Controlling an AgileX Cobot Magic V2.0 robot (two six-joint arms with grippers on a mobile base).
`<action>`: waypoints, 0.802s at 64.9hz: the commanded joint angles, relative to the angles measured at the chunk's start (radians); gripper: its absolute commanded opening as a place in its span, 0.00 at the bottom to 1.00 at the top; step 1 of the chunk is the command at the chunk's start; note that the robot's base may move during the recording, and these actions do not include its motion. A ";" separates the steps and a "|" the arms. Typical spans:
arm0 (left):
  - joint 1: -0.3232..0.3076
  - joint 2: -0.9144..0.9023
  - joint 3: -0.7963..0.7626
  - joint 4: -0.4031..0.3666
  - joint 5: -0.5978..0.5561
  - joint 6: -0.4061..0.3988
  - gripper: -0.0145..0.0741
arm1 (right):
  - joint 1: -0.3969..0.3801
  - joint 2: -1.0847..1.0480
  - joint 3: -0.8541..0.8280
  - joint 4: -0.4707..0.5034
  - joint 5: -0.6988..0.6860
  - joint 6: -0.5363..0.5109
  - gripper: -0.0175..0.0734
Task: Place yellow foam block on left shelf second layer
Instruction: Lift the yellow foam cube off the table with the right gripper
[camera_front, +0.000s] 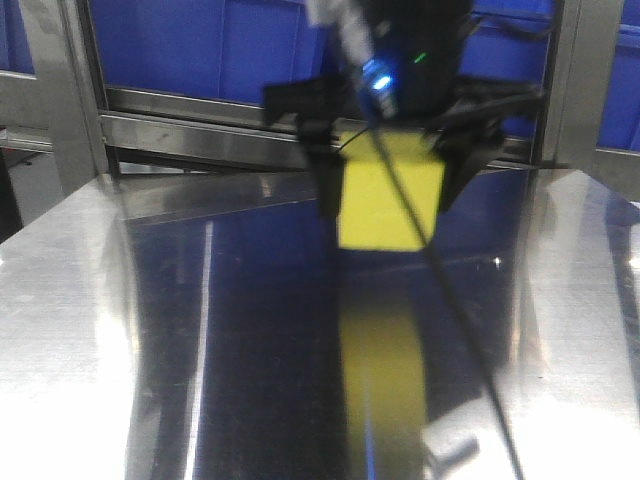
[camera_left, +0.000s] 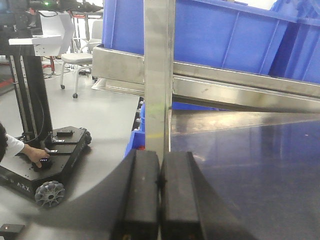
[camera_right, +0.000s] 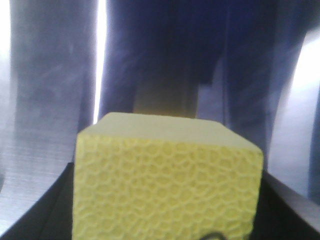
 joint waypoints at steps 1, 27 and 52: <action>-0.003 0.008 0.026 -0.002 -0.088 -0.004 0.32 | -0.059 -0.137 0.027 -0.035 -0.049 -0.071 0.39; -0.003 0.008 0.026 -0.002 -0.088 -0.004 0.32 | -0.430 -0.582 0.434 -0.016 -0.107 -0.277 0.39; -0.003 0.008 0.026 -0.002 -0.088 -0.004 0.32 | -0.565 -1.007 0.675 0.026 -0.205 -0.479 0.39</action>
